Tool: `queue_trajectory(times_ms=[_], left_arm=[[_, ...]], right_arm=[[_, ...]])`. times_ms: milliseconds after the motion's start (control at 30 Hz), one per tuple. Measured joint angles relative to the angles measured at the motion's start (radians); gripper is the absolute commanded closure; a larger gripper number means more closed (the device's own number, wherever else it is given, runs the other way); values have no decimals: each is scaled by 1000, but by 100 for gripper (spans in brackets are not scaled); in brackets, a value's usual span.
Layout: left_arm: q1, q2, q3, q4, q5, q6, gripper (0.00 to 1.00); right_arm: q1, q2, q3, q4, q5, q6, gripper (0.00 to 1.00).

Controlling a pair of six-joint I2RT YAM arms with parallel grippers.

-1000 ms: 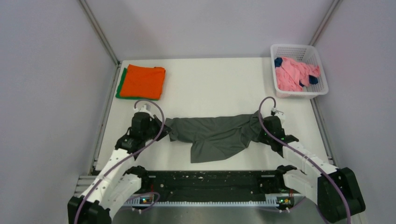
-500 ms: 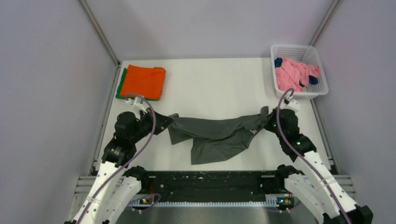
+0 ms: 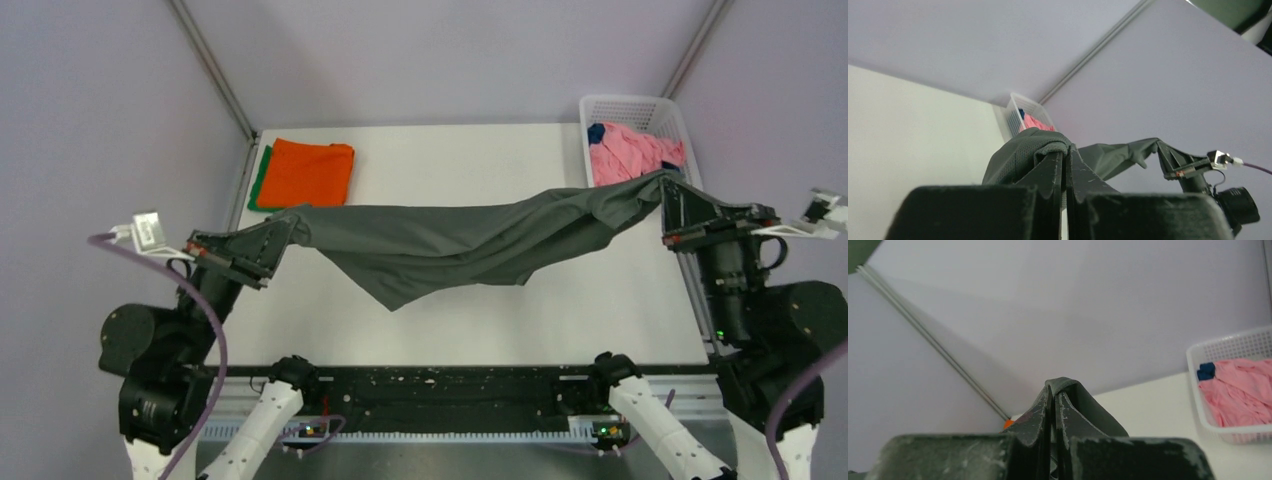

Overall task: Fold and stack the t-shirts
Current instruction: Flatten out the tshirt

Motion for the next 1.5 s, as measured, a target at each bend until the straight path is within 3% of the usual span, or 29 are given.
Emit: queue_trajectory(times_ms=[267,500,667,800,1000,1033,1133,1167,1200,1333,1500], left_arm=[[0,-54,60,-108,-196,24,100],[0,54,-71,-157,-328,35,100],[2,273,-200,-155,-392,56,100],[50,493,-285,-131,-352,93,100],[155,917,-242,-74,-246,154,98],[158,989,-200,-82,-241,164,89],[160,1190,-37,-87,-227,199,43],[160,1238,12,-87,-215,209,9],[160,1286,59,-82,-197,206,2],[157,1318,62,-66,-136,224,1],[121,1144,-169,-44,-113,224,1]], right_arm=[[0,-56,77,-11,-68,-25,100],[0,-61,-126,-19,-31,-25,100],[0,-11,-352,1,40,-24,100],[0,104,-549,39,65,-21,100],[-5,341,-698,102,73,-21,100],[-6,371,-700,116,74,-20,100],[-9,410,-700,167,77,-21,100],[-10,414,-700,179,79,-21,100],[-11,414,-700,192,82,-21,100],[-11,413,-700,216,91,-21,100],[-13,386,-700,222,90,-21,100]])
